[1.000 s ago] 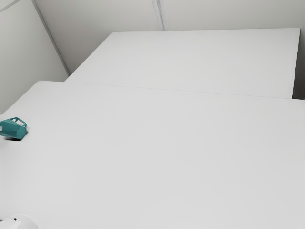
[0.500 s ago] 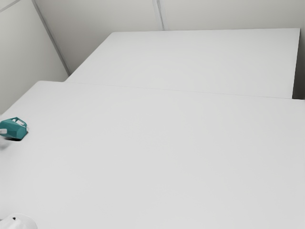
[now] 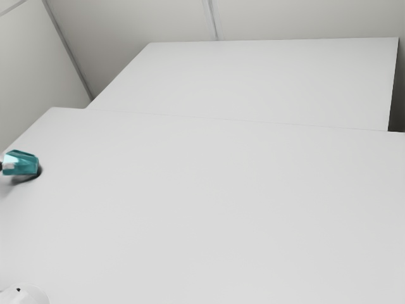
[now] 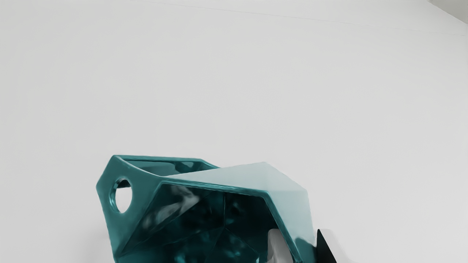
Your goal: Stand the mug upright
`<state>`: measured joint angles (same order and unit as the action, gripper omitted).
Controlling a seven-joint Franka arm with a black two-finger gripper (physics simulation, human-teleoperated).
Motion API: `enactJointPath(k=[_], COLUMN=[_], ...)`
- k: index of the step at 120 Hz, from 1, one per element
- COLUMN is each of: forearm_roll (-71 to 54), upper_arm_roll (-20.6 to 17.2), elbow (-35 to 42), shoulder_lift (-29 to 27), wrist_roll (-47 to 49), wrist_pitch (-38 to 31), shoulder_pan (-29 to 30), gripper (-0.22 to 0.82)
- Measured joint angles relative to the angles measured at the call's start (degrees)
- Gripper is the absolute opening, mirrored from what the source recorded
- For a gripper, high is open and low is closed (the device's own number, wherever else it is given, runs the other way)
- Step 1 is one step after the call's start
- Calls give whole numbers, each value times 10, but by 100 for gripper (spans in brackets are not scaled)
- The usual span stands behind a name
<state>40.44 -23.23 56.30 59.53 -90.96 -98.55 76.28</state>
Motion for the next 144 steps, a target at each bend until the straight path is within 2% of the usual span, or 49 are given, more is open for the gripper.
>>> enactJointPath(k=[23,36,59,76,93,110,124,144], forearm_roll=[-4,-15,-63,-84,-95,-103,-122,-183], upper_arm_roll=[-5,-1,-5,-12,-60,-93,-123,-198], elbow=[4,29,148,283,420,509,554,592], shoulder_lift=[-13,-47,-158,-276,-378,-447,-482,-526], wrist_roll=[0,1,10,21,30,48,77,150], wrist_pitch=[1,3,-22,-69,-130,-189,-232,-274], shoulder_pan=[-3,-7,-28,-54,-62,-80,-95,-102], gripper=[-13,-15,-16,-16,-16,-16,-16,-16])
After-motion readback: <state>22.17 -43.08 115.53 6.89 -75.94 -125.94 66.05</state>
